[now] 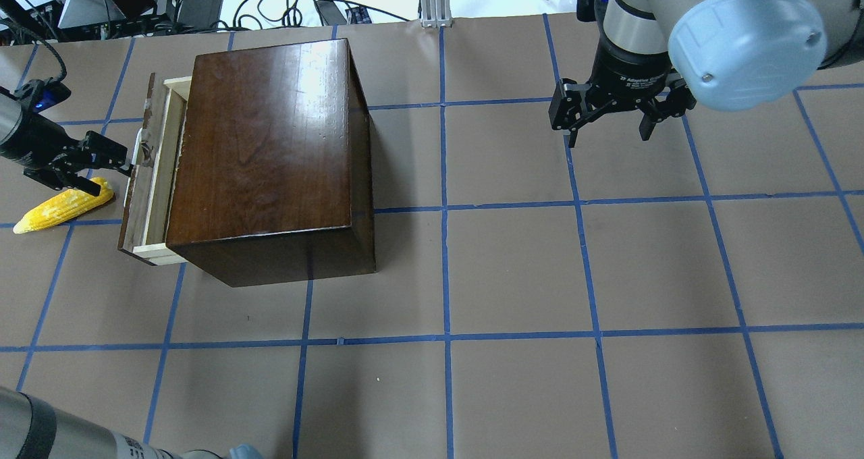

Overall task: Open drawer and put corn inside
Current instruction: 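Pull the drawer outward from the cabinet with the left gripper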

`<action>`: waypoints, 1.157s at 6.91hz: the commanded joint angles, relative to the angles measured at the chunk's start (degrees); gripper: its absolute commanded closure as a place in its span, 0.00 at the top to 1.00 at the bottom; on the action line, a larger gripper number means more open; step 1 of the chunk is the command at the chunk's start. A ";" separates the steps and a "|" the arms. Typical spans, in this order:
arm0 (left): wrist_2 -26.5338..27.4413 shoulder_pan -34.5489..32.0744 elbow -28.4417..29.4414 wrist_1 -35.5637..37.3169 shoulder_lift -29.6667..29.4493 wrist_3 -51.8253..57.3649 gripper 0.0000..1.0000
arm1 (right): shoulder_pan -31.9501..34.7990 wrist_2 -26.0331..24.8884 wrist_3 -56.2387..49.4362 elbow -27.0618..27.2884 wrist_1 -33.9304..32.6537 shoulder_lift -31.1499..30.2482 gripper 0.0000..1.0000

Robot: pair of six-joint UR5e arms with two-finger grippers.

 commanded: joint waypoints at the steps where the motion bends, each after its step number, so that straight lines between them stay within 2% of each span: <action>1: -0.04 1.22 0.11 0.03 -0.13 0.01 1.00 | 0.00 0.00 0.00 0.00 0.06 0.00 1.00; 8: 0.05 3.60 0.54 0.03 -0.04 0.36 1.00 | 0.00 0.00 0.00 0.00 0.06 0.00 1.00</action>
